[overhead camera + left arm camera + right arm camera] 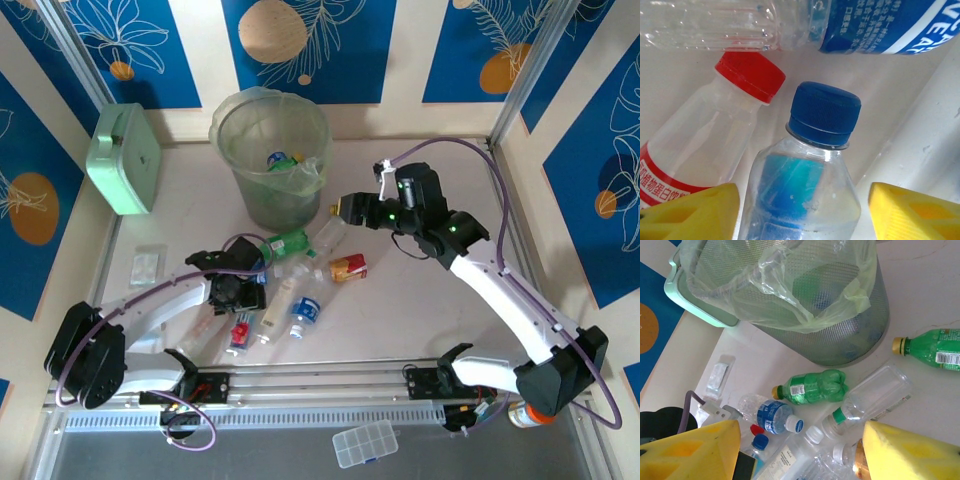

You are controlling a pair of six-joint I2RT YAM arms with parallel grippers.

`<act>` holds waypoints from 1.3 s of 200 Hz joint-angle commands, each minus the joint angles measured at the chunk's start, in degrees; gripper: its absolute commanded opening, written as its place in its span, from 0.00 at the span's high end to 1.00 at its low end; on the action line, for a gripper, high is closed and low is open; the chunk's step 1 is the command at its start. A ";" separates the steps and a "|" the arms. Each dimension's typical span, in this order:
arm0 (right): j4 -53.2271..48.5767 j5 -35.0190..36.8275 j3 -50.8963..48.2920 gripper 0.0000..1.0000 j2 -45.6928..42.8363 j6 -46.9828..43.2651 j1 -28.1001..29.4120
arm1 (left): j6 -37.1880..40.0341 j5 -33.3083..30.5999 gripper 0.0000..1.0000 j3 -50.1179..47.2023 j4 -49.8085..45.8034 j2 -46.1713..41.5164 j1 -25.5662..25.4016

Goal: Put the plastic bottles in the bin

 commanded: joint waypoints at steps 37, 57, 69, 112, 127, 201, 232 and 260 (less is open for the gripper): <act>0.34 0.25 -2.05 0.34 -4.15 0.50 -1.38 | 0.67 0.84 0.41 -0.86 -0.44 1.29 -0.98; 0.55 0.07 -3.05 0.34 -5.02 0.90 -2.08 | 0.73 -0.01 0.42 -0.49 -0.90 1.28 -0.98; 0.69 -0.10 -3.45 0.34 -5.42 1.11 -2.29 | 0.76 -0.90 0.44 0.11 -1.55 1.03 -0.91; 0.95 -0.41 -4.26 0.33 -5.89 1.12 -2.68 | 2.12 -4.67 0.45 4.04 -4.57 -1.25 -0.92; 1.22 -0.80 -4.59 0.34 -5.87 1.31 -2.80 | 3.07 -5.31 0.46 4.54 -4.16 -1.45 -0.90; 1.41 -1.75 -5.69 0.34 -5.96 1.47 -3.15 | 5.56 0.68 0.52 6.16 0.51 5.00 -0.84; 1.28 -1.86 -5.76 0.34 -6.13 1.52 -3.25 | 5.51 0.37 0.47 7.13 1.90 7.82 -0.85; 1.11 -2.25 -5.50 0.34 -6.16 1.65 -3.25 | 5.59 -0.86 0.42 8.74 1.24 8.95 -0.89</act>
